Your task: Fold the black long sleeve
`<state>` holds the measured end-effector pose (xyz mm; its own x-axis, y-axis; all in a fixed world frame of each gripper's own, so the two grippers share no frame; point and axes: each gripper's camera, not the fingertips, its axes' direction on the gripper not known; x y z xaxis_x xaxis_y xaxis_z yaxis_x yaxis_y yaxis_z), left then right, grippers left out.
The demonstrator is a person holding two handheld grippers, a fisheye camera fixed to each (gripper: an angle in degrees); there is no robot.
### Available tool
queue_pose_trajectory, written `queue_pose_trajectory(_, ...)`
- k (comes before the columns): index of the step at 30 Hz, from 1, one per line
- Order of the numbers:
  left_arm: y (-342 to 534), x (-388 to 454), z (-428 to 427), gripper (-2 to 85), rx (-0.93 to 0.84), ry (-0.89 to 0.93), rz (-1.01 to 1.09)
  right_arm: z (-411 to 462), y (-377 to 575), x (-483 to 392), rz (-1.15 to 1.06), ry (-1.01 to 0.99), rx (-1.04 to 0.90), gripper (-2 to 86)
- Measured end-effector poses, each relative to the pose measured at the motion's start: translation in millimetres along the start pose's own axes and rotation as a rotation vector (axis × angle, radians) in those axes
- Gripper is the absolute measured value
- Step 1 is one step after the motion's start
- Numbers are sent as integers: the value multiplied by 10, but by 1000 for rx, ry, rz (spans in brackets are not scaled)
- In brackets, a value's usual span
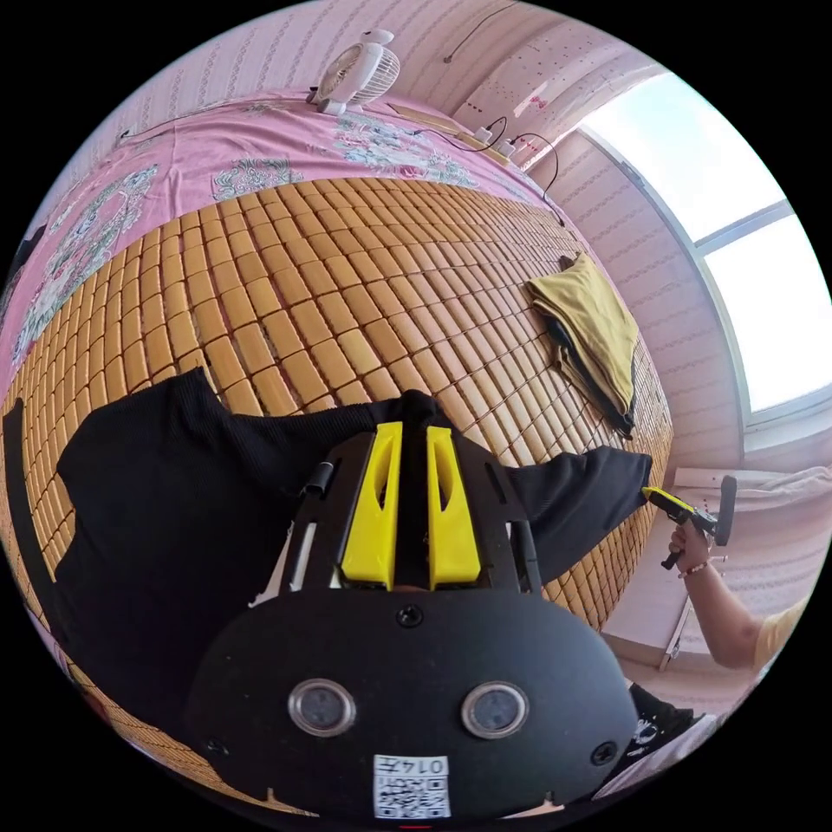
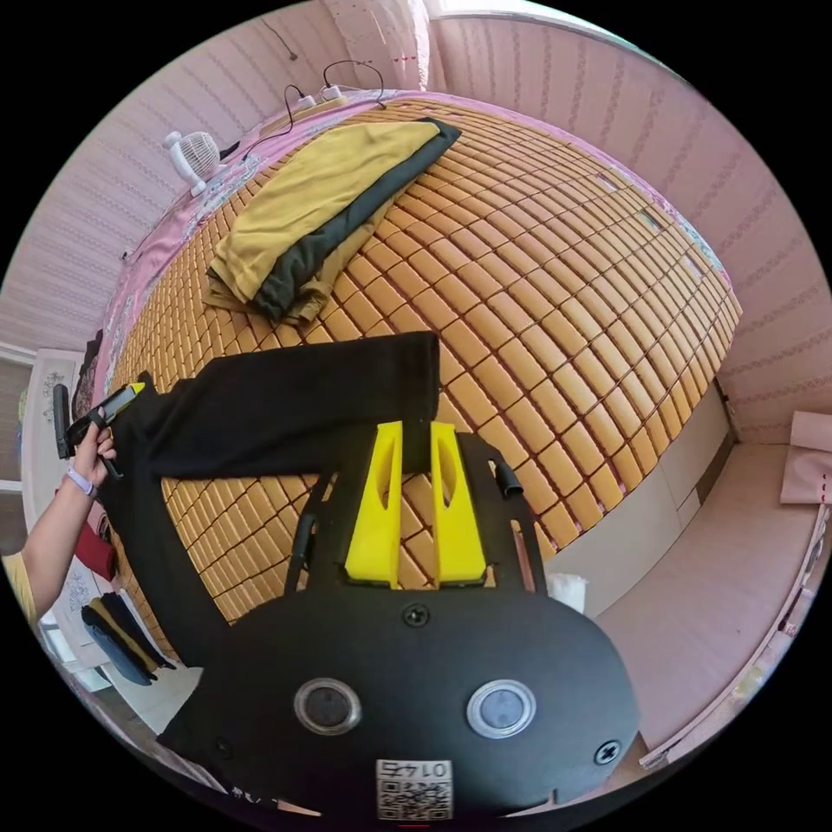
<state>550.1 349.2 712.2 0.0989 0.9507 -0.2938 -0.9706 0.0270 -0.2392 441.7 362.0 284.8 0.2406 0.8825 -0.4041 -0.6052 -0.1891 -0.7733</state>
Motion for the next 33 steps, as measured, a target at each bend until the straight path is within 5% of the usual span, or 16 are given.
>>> queue_pose_trajectory(22,266,-70,-469,52,230,97,-72,-462,882,-105,55,99,42,59)
queue_pose_trajectory(33,13,288,-163,62,69,-43,166,-249,539,-281,42,123,68,81)
